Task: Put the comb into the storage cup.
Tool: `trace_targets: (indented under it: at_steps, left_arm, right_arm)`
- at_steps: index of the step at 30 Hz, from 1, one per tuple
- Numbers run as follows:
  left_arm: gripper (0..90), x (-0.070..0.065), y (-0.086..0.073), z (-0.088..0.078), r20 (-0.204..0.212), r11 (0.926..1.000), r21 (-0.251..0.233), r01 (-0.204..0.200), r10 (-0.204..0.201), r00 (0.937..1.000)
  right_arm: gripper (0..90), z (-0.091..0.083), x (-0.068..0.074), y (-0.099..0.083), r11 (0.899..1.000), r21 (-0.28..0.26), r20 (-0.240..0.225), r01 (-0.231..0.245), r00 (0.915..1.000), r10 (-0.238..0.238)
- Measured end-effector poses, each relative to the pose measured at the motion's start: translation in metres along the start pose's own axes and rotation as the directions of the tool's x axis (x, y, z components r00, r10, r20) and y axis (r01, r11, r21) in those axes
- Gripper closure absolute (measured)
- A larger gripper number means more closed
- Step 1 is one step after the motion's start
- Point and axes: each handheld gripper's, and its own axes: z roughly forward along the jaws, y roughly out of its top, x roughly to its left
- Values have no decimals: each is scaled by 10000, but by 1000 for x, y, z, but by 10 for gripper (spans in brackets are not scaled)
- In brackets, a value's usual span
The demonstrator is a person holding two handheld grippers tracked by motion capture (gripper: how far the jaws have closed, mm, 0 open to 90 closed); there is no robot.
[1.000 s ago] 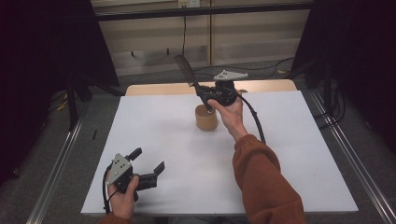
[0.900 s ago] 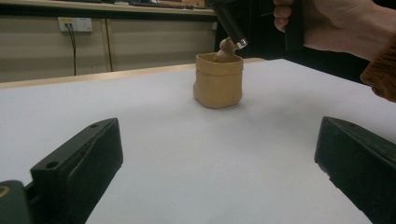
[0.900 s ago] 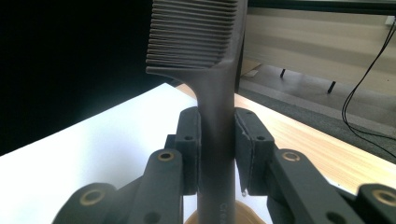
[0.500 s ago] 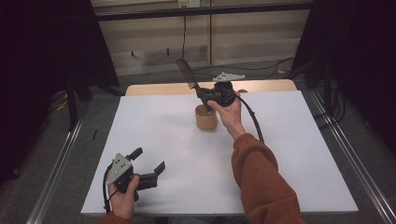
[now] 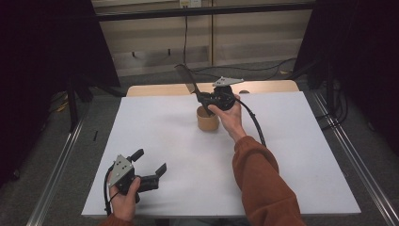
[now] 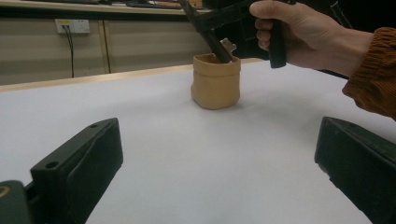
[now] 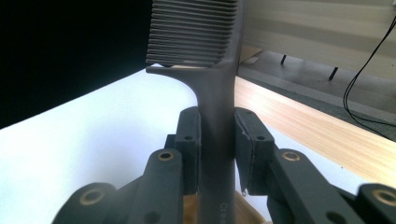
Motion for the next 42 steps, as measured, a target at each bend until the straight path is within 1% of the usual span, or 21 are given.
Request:
trace_targets:
  at_steps: [3,8,11,12,14,16,20,32,34,36,38,42]
  left_arm:
    - [11,0,0,0,20,10000,-28,2,-1,10000]
    - [11,0,0,0,28,10000,-27,-8,8,10000]
    - [11,0,0,0,53,10000,-22,-21,21,10000]
    - [11,0,0,0,52,10000,-19,-31,31,10000]
    - [11,0,0,0,50,10000,-11,-53,53,10000]
    - [11,-1,0,0,51,10000,23,-19,18,10000]
    - [11,-1,0,0,42,10000,-7,-44,44,10000]
    - [11,-1,0,1,50,10000,59,-23,23,10000]
    - [11,-1,0,1,35,10000,69,-48,48,10000]
    - [11,-1,0,1,78,9999,77,-101,101,9999]
    - [11,-1,0,1,61,9999,79,-77,76,10000]
    - [11,-1,0,1,85,9999,71,-115,115,9999]
  right_arm:
    - [727,1,0,-1,10000,25,33,32,10000,-33]
    - [728,3,3,-6,9990,339,110,287,9995,-291]
    - [728,4,3,-11,9991,361,133,228,9996,-233]
    - [728,3,2,-15,9985,473,206,257,9994,-267]
    - [728,3,2,-16,9984,482,210,282,9994,-293]
    - [728,2,3,-16,9985,480,186,260,9995,-269]
    - [728,0,6,-16,9972,596,277,453,9985,-471]
    - [728,-3,9,-20,9952,790,386,570,9974,-602]
    - [727,-3,11,-19,9943,860,401,638,9969,-674]
    - [727,-3,12,-19,9913,1102,297,715,9967,-752]
    - [727,-2,14,-21,9882,1309,317,789,9960,-837]
    - [727,-2,13,-24,9893,1307,339,645,9970,-695]
